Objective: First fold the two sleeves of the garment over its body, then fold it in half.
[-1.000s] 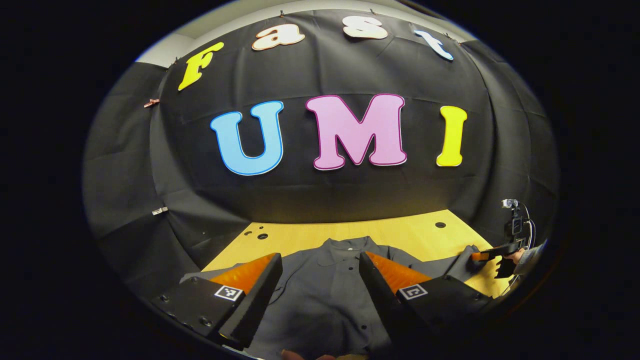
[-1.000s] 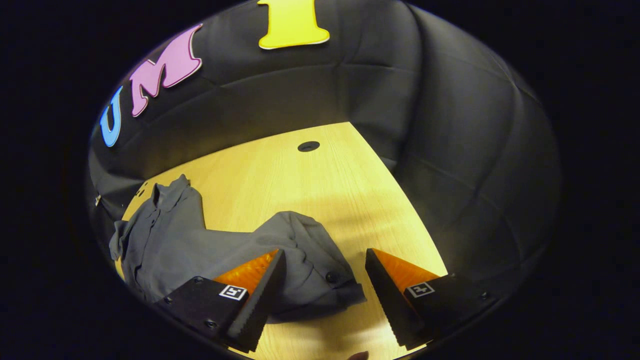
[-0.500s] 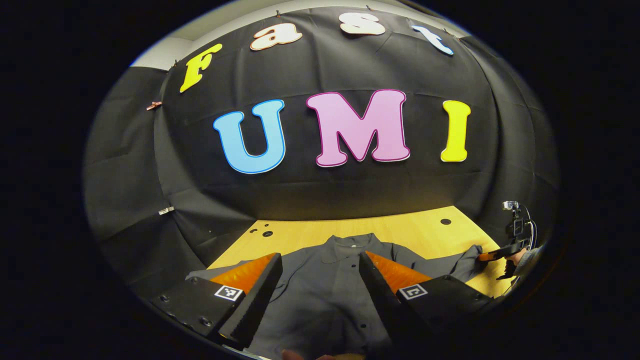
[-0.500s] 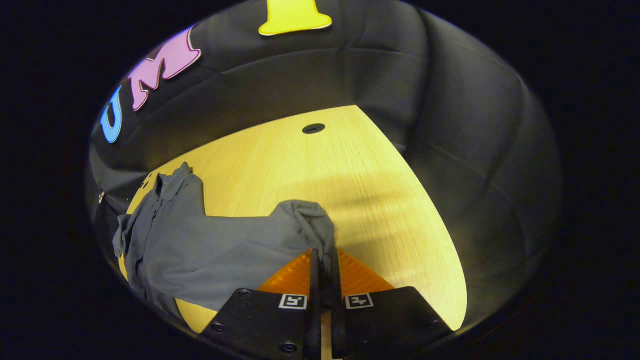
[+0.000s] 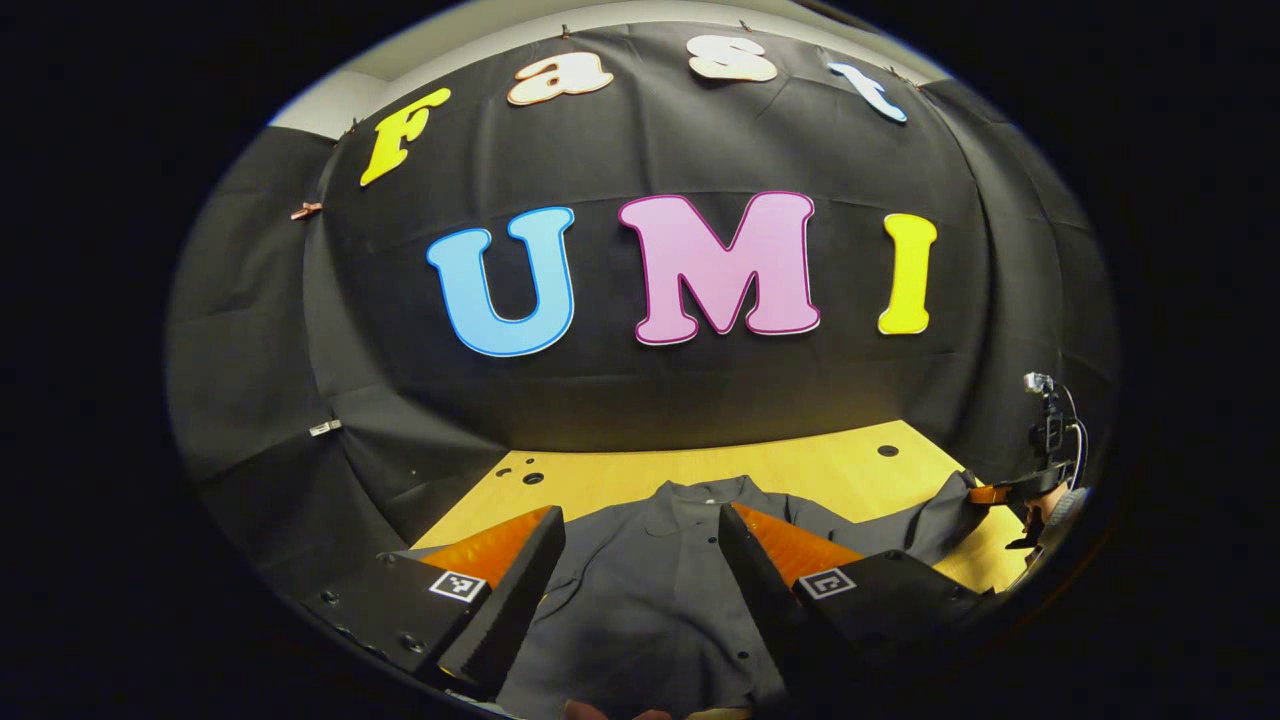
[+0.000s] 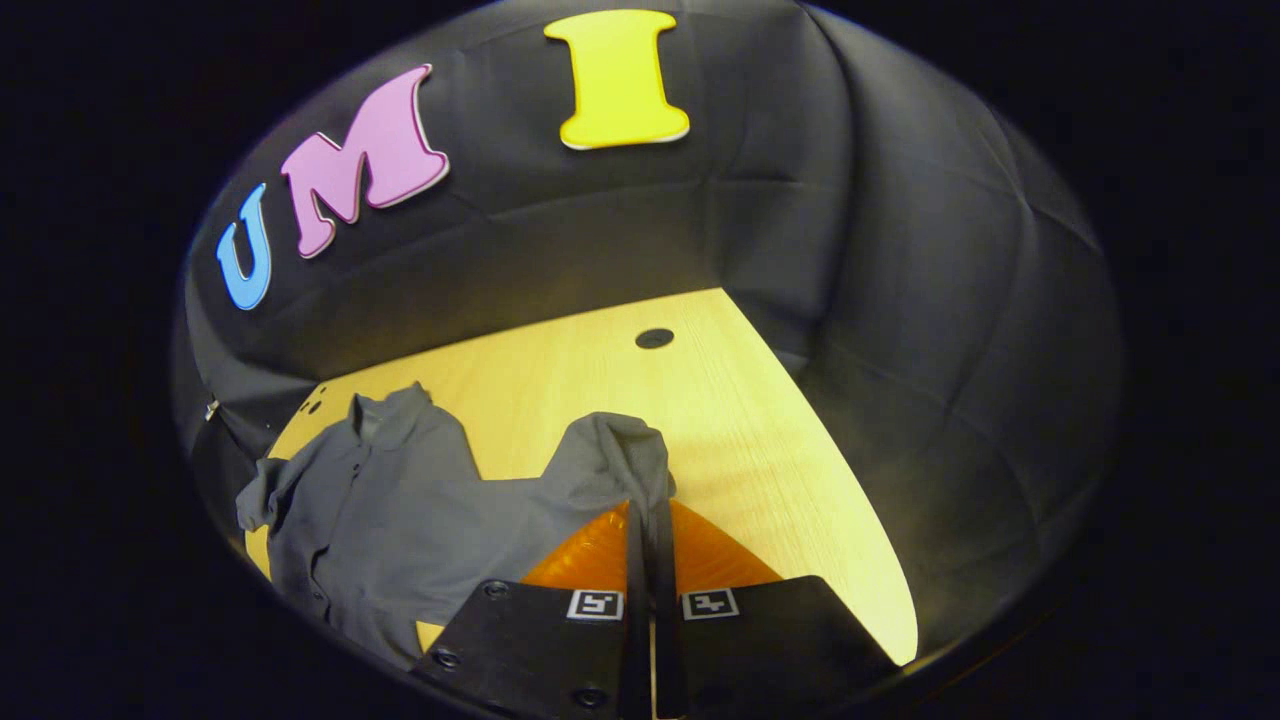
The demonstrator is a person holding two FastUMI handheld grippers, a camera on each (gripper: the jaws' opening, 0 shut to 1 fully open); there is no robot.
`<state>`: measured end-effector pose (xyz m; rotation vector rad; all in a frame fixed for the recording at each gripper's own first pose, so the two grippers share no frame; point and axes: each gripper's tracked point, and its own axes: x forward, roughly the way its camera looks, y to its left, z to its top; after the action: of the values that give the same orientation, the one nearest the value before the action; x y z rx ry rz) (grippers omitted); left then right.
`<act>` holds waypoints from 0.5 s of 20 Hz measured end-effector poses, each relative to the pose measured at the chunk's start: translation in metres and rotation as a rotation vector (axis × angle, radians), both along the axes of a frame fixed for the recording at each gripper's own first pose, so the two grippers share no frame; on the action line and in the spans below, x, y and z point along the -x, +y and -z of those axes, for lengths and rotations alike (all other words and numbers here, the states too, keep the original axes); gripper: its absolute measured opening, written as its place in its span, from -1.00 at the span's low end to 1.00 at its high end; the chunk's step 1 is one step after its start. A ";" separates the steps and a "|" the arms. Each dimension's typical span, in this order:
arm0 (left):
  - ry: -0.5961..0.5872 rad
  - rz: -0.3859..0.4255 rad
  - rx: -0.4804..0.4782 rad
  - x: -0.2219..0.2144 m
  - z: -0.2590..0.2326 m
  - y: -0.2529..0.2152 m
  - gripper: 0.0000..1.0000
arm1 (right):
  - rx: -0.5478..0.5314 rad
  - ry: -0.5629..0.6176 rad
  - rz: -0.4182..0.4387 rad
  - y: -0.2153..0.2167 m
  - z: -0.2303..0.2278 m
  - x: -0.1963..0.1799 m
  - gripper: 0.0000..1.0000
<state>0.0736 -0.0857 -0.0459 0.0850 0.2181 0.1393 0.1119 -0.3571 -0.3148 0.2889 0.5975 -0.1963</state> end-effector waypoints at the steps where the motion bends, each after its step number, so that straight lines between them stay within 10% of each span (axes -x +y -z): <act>1: -0.011 0.013 0.001 0.001 -0.002 0.011 0.95 | 0.012 -0.024 0.005 0.010 -0.018 0.005 -0.87; 10: -0.061 0.056 0.044 0.015 0.001 0.132 0.95 | 0.058 -0.192 -0.008 0.134 -0.143 0.018 -0.87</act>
<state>0.0585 0.0465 -0.0471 0.0430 0.1575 0.0815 0.0935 -0.2234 -0.1717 0.2455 0.4023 -0.1757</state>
